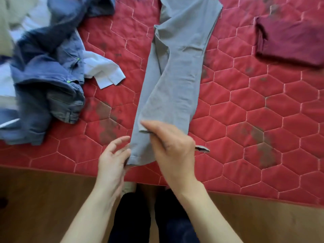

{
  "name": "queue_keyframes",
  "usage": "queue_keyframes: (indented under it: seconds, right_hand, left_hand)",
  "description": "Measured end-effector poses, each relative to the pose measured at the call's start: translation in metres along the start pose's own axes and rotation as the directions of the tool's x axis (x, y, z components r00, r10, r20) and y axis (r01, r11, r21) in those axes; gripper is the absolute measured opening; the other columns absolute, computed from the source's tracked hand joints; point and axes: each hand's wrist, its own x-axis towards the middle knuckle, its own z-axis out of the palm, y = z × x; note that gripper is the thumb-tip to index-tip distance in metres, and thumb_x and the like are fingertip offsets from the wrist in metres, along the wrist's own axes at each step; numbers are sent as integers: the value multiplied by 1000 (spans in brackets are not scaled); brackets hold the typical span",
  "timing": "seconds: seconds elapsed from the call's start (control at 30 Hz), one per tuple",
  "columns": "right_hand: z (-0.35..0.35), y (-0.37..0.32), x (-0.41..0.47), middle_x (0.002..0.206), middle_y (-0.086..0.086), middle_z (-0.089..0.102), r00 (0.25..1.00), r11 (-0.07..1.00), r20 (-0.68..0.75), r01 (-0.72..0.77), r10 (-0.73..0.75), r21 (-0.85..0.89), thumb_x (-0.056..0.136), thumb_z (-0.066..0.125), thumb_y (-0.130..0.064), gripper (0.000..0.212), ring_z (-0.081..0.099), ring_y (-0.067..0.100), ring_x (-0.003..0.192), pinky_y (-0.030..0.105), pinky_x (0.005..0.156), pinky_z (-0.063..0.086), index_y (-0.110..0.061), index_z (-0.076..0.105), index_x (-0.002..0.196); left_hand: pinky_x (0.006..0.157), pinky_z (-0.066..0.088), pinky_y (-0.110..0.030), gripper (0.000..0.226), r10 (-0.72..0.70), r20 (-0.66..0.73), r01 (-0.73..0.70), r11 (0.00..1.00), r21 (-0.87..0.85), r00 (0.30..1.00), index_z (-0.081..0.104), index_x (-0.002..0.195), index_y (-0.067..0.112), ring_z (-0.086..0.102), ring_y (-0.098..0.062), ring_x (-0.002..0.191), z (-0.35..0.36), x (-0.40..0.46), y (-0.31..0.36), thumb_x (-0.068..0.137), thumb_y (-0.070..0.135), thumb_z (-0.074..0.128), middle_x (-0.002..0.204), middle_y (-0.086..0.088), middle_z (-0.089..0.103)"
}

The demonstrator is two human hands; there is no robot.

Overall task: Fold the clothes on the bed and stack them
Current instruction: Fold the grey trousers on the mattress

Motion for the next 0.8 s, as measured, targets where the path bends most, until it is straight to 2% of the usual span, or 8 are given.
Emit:
queue_keyframes:
  seconds: [0.07, 0.17, 0.23, 0.33, 0.43, 0.5, 0.63, 0.8]
  right_hand:
    - [33, 2, -31, 102, -2, 72, 949, 990, 309, -22, 64, -137, 87, 53, -13, 25, 68, 19, 94, 32, 76, 55, -17, 70, 105]
    - [69, 28, -84, 122, -1, 62, 658, 938, 675, -158, 333, -308, 93, 54, -24, 33, 57, 22, 112, 37, 86, 47, -18, 56, 126]
    - [72, 52, -107, 125, -2, 60, 679, 877, 564, -285, 470, -387, 96, 53, -23, 29, 52, 18, 118, 29, 91, 41, -17, 61, 123]
    - [63, 80, -122, 125, -4, 58, 763, 728, 130, -530, 633, -435, 94, 55, -15, 28, 51, 17, 118, 23, 90, 39, -15, 63, 121]
    - [53, 102, -123, 130, 1, 52, 616, 541, -165, -768, 770, -344, 93, 60, -22, 41, 49, 20, 120, 26, 92, 38, -13, 52, 132]
    - [52, 115, -121, 128, 3, 51, 501, 437, -174, -845, 847, -308, 90, 64, -31, 48, 47, 21, 120, 32, 95, 39, -12, 50, 133]
    - [56, 120, -113, 98, 3, 65, 385, 370, -51, -910, 922, -187, 85, 67, -35, 23, 58, 22, 98, 35, 83, 45, -15, 67, 97]
    - [31, 92, -89, 76, -4, 67, 562, 573, -114, -811, 819, 121, 88, 64, -27, 12, 57, 7, 73, 30, 68, 44, -18, 67, 80]
  left_hand:
    - [51, 53, -20, 40, -103, 62, 100, 994, 42, 993, 68, 92, 14, 67, -10, 64, -15, 13, -14, 89, -13, 39, 77, -2, 73]
    - [64, 54, -29, 38, -340, 138, 330, 940, 88, 930, 67, 103, 13, 66, -18, 75, -38, 39, -33, 92, -3, 34, 88, -9, 71]
    - [88, 49, -36, 34, -425, 147, 398, 900, 178, 893, 65, 110, 20, 65, -20, 93, -56, 56, -43, 95, 9, 37, 99, -6, 71]
    - [98, 45, -38, 27, -412, 179, 331, 873, 360, 893, 66, 114, 23, 64, -20, 106, -67, 76, -48, 97, 25, 46, 111, -1, 71]
    - [86, 52, -34, 15, -334, 171, 236, 874, 425, 927, 66, 106, 22, 66, -18, 101, -61, 92, -44, 96, 27, 55, 113, -2, 70]
    - [83, 53, -35, 11, -266, 159, 154, 850, 504, 951, 66, 102, 19, 65, -17, 97, -53, 100, -43, 94, 25, 61, 110, -3, 70]
    - [61, 47, -17, 12, -136, 224, -32, 786, 617, 965, 68, 101, 12, 63, -10, 78, -36, 102, -35, 89, 14, 67, 88, 6, 68]
    - [62, 51, -15, 6, -87, 311, -103, 832, 545, 946, 72, 92, 15, 68, -4, 72, -22, 89, -1, 88, 13, 68, 86, 6, 74]
